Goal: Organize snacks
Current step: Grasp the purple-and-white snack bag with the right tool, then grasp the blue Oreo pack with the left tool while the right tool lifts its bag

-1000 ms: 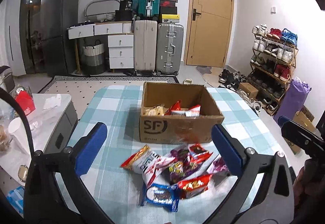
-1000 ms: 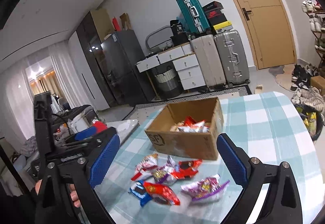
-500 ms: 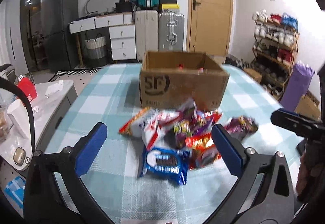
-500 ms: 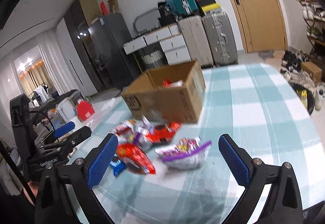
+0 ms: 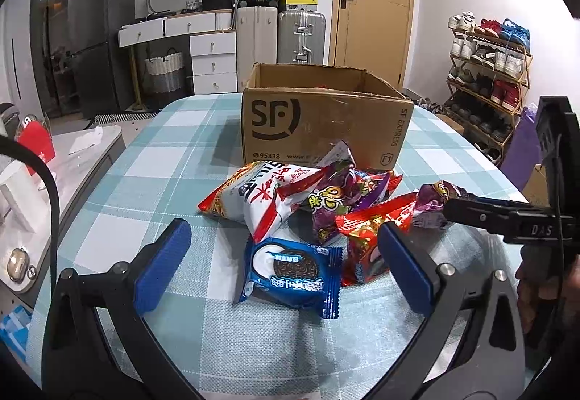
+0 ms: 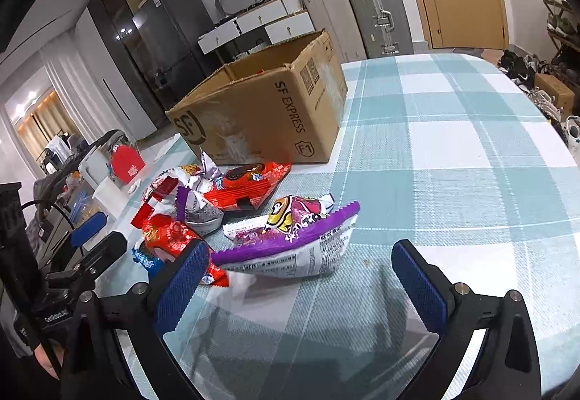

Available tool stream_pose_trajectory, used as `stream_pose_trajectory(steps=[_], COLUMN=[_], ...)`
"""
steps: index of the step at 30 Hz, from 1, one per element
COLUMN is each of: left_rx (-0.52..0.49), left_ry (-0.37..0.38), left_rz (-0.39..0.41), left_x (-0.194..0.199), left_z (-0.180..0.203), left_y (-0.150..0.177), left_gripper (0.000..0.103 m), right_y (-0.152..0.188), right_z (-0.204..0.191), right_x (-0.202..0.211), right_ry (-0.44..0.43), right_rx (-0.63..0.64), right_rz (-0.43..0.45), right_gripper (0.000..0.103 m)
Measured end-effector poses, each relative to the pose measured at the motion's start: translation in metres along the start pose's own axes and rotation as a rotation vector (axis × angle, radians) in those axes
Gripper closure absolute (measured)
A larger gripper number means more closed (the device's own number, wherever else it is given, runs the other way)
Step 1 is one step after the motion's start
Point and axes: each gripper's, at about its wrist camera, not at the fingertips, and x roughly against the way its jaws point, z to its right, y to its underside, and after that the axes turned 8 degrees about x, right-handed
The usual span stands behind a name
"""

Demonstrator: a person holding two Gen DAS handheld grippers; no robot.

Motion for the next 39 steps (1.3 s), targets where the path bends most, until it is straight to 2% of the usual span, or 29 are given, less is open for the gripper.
stream_pose_trajectory(steps=[10, 12, 16, 18, 26, 32, 39], left_rx=[0.014, 0.010, -0.006, -0.009, 0.038, 0.117, 0.197], left_ry=[0.034, 0.041, 0.046, 0.047, 0.034, 0.034, 0.047], left_rz=[-0.025, -0.031, -0.029, -0.019, -0.027, -0.023, -0.078], left_x=[0.000, -0.003, -0.002, 0.000, -0.004, -0.004, -0.004], left_z=[-0.001, -0.001, 0.002, 0.003, -0.007, -0.024, -0.051], left_y=[-0.007, -0.007, -0.005, -0.005, -0.005, -0.005, 0.002], left_gripper=[0.000, 0.001, 0.000, 0.000, 0.000, 0.001, 0.001], right_y=[-0.014, -0.015, -0.017, -0.015, -0.014, -0.012, -0.010], right_z=[0.008, 0.009, 0.005, 0.002, 0.000, 0.011, 0.021], right_x=[-0.024, -0.029, -0.033, -0.034, -0.031, -0.021, -0.019], right_ry=[-0.031, -0.047, -0.059, -0.051, -0.052, -0.065, -0.121], right_rx=[-0.045, -0.055, -0.033, -0.029, -0.022, -0.077, -0.127], right_rz=[-0.035, -0.057, -0.063, -0.068, -0.056, -0.005, 0.012], right_gripper=[0.002, 0.014, 0.017, 0.030, 0.041, 0.041, 0.041])
